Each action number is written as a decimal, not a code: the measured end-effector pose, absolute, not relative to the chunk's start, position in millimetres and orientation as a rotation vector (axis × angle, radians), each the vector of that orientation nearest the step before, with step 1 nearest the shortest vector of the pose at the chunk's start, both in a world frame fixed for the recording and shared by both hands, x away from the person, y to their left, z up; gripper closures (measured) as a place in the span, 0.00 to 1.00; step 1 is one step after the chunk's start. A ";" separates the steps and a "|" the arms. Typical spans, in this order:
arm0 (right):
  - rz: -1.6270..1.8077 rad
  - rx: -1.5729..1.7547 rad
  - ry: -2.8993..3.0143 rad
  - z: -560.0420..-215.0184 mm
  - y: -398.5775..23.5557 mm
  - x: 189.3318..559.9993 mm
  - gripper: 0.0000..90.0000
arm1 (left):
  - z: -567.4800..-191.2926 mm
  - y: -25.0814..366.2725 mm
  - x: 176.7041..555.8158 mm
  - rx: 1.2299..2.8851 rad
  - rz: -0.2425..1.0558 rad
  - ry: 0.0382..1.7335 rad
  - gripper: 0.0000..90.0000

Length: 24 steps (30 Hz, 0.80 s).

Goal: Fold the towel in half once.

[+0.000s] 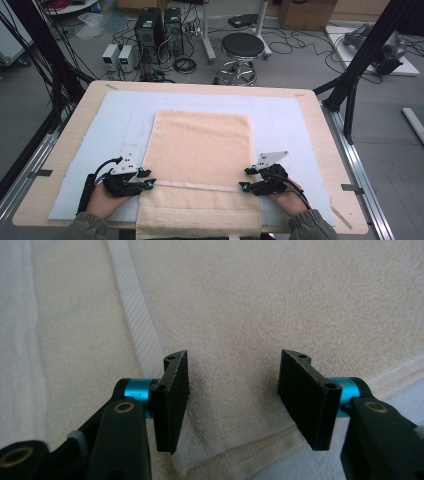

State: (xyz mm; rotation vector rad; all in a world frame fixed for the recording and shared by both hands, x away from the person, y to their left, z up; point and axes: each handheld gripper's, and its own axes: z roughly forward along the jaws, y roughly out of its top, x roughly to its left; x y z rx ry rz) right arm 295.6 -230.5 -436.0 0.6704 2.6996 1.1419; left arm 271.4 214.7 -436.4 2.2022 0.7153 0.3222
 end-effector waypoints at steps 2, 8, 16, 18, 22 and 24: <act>1.138 0.650 2.700 -436.1 -230.4 296.3 0.60 | -436.7 214.6 271.9 2.196 0.324 0.721 0.75; 1.136 0.630 2.704 -435.4 -230.5 297.7 0.78 | -436.3 210.7 271.9 2.194 0.346 0.731 0.89; 1.133 0.599 2.722 -429.3 -230.6 302.0 0.93 | -428.2 211.1 271.9 2.174 0.349 0.726 0.95; 1.156 0.603 2.717 -426.9 -232.0 303.1 0.93 | -423.1 213.1 270.6 2.152 0.356 0.725 0.95; 1.182 0.608 2.713 -422.5 -233.6 303.7 0.94 | -414.6 216.8 268.5 2.131 0.371 0.720 0.95; 1.201 0.612 2.706 -419.0 -234.9 303.2 0.94 | -411.5 217.4 266.5 2.125 0.377 0.717 0.95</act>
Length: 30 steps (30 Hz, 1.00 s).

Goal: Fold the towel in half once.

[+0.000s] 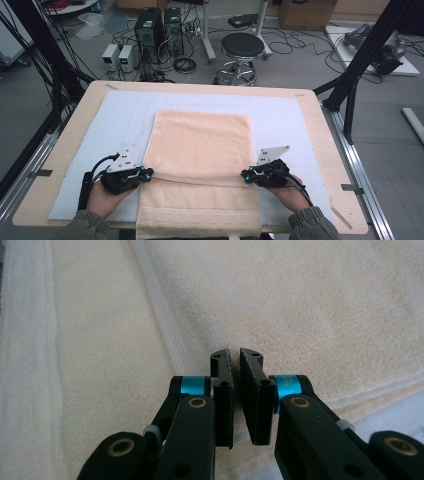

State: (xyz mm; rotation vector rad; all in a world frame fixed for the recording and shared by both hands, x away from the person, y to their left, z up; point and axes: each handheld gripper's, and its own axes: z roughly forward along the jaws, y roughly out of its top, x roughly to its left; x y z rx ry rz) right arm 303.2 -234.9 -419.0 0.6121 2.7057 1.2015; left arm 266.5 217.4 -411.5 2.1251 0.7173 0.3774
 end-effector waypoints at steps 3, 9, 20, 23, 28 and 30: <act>1.227 0.613 2.693 -414.1 -237.1 302.9 0.94 | -407.3 217.5 263.1 2.114 0.379 0.711 0.95; 1.249 0.587 2.693 -400.0 -239.7 295.2 0.94 | -392.9 217.5 246.4 2.096 0.387 0.683 0.95; 1.444 0.287 2.796 -349.5 -255.3 223.2 0.71 | -362.1 214.4 158.6 2.134 0.241 0.482 0.73; 1.432 0.332 2.810 -357.1 -251.7 230.1 0.67 | -370.5 217.3 170.5 2.130 0.278 0.540 0.68; 1.387 0.414 2.794 -371.3 -241.5 252.7 0.60 | -384.1 218.8 199.4 2.115 0.331 0.586 0.62; 1.359 0.479 2.762 -375.0 -240.3 266.3 0.58 | -389.4 218.2 213.9 2.096 0.347 0.613 0.60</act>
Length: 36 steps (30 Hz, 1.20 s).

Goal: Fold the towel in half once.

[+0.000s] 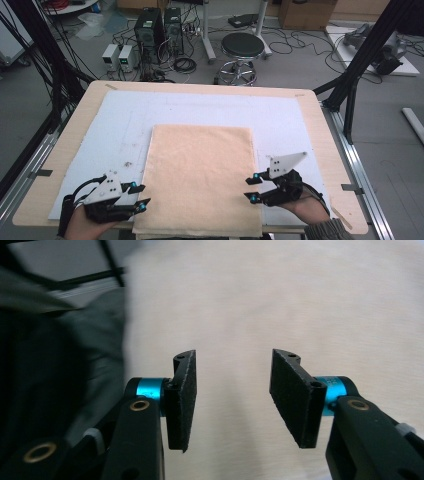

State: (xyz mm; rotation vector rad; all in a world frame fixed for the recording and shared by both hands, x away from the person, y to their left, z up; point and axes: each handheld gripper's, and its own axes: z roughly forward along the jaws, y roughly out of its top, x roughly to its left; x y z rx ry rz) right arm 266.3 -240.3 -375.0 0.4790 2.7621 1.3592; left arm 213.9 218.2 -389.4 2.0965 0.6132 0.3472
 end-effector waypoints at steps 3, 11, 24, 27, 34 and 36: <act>1.338 0.586 2.701 -382.3 -240.8 292.0 0.56 | -394.6 217.1 235.5 2.073 0.381 0.659 0.57; 1.255 0.753 2.563 -401.0 -243.3 351.4 0.49 | -404.9 215.4 296.5 2.060 0.457 0.780 0.49; 1.057 0.858 2.603 -432.4 -233.0 396.0 0.41 | -436.5 215.9 344.2 2.125 0.398 0.945 0.48; 1.049 0.882 2.615 -434.9 -232.9 396.2 0.41 | -438.9 213.7 344.9 2.137 0.386 0.942 0.51; 1.062 0.905 2.615 -435.2 -233.1 397.1 0.72 | -437.3 209.1 345.5 2.102 0.378 1.049 0.68; 1.083 0.912 2.623 -435.5 -232.6 398.3 0.82 | -436.8 206.8 345.7 2.107 0.354 1.043 0.81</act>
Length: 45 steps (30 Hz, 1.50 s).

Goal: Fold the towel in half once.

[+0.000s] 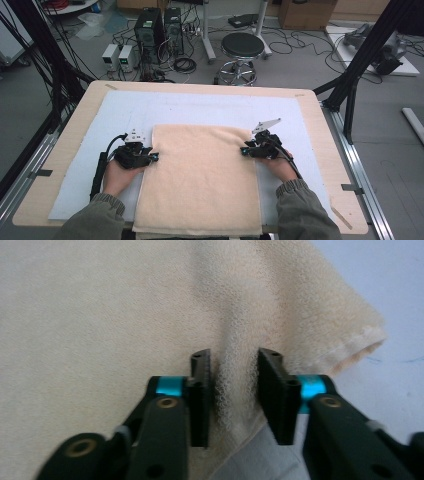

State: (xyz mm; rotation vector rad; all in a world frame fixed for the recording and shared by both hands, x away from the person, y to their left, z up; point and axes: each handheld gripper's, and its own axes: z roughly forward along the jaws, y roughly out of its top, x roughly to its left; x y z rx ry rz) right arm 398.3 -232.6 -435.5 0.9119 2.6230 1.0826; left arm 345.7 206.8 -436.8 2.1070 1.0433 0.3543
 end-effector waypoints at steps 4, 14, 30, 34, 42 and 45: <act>1.106 0.925 2.639 -435.4 -232.3 400.7 0.91 | -436.0 206.3 346.8 2.111 0.331 1.041 0.90; 1.012 0.879 2.613 -427.6 -219.9 414.3 0.92 | -432.8 203.4 354.8 2.104 0.466 1.061 0.92; 1.029 1.022 2.504 -418.1 -211.0 465.9 0.67 | -423.4 210.7 411.4 2.047 0.500 1.177 0.81; 1.046 1.052 2.523 -415.8 -218.7 458.2 0.53 | -415.6 225.1 401.6 2.011 0.490 1.154 0.70; 1.105 0.944 2.538 -389.1 -234.8 408.0 0.42 | -392.8 233.0 358.2 2.020 0.483 0.992 0.61; 1.139 0.899 2.522 -381.4 -238.4 386.9 0.41 | -389.5 231.4 338.2 2.017 0.498 0.925 0.58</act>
